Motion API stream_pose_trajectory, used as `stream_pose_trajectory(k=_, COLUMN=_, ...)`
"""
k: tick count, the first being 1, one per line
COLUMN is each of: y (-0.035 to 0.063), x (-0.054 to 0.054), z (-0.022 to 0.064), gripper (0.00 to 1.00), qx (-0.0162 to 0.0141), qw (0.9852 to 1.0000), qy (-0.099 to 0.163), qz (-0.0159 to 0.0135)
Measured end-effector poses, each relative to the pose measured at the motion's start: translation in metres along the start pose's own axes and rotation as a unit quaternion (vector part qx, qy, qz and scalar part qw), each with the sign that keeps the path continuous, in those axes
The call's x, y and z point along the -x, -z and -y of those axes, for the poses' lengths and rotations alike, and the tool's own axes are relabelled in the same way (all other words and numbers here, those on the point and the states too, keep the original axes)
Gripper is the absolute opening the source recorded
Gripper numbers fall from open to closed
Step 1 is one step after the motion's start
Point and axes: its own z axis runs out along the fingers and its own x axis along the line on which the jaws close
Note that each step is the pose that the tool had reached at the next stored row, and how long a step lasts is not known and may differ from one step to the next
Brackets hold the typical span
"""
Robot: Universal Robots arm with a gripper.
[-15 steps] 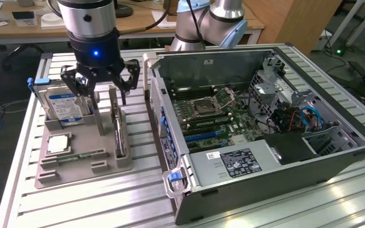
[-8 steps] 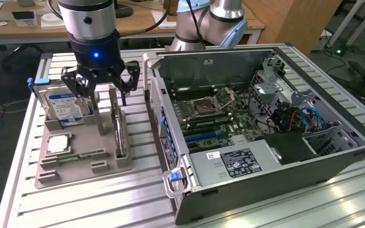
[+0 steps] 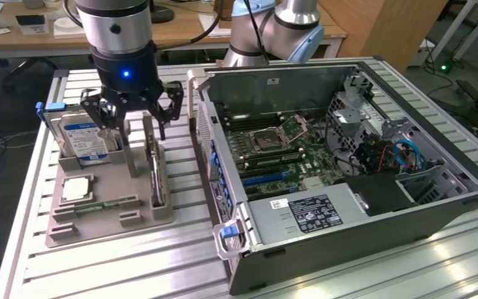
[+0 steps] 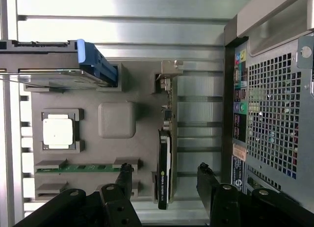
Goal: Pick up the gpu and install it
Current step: 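Pick up the gpu and move the gpu toward the slot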
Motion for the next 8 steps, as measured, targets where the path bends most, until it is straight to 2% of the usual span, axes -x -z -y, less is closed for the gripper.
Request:
stream_pose_trajectory(k=5, y=-0.0015, x=0.0, z=0.0001, gripper=0.65, qx=-0.0035, qw=1.0, qy=0.0, qz=0.0006)
stream_pose_trajectory(k=8, y=-0.0019, x=0.0, z=0.0001, gripper=0.65, qx=-0.0035, qw=1.0, qy=0.0, qz=0.0006)
